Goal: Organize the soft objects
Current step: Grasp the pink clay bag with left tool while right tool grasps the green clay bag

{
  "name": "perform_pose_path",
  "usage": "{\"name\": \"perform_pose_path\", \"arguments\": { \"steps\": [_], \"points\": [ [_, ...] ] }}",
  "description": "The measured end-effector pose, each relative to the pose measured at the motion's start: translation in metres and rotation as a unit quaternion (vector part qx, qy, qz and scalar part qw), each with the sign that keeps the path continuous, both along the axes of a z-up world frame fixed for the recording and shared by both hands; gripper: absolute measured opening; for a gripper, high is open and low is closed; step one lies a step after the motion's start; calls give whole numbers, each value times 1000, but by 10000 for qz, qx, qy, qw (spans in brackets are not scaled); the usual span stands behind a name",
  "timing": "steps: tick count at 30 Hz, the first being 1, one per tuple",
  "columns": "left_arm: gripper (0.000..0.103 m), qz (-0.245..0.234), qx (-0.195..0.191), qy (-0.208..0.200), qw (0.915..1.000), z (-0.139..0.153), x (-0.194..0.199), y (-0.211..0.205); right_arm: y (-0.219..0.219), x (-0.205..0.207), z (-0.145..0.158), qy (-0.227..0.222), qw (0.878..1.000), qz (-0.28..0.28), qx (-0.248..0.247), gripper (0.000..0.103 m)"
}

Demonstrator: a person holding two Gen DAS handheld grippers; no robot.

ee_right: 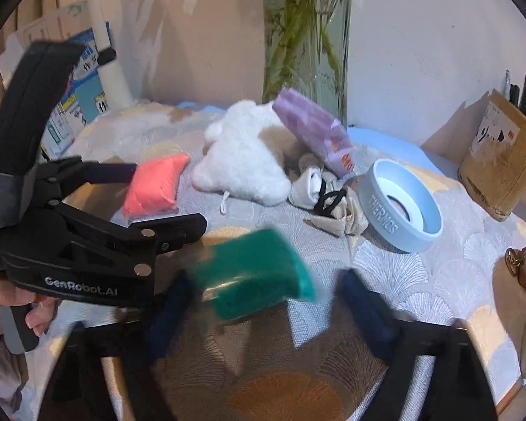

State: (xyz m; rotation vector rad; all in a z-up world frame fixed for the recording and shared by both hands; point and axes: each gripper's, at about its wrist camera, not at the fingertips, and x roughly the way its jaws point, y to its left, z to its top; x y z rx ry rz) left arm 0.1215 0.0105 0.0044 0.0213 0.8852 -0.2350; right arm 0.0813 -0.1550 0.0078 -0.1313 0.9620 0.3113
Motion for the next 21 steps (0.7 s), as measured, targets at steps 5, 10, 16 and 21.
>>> {"name": "perform_pose_path", "arguments": {
  "steps": [5,10,16,21],
  "points": [
    [62,125,-526,-61,9985,2,0,21,-7,-3,7,-84,9987,146,490,51],
    [62,322,-449,-74,9984,2,0,26,-14,-14,20,-391,9957,207,815,52],
    [62,599,-378,-84,9975,3,-2,32,-29,-24,32,-706,9906,91,1167,52],
    [62,861,-313,-248,9955,7,-4,38,-37,-34,44,-1142,9852,-62,1280,52]
  ]
}}
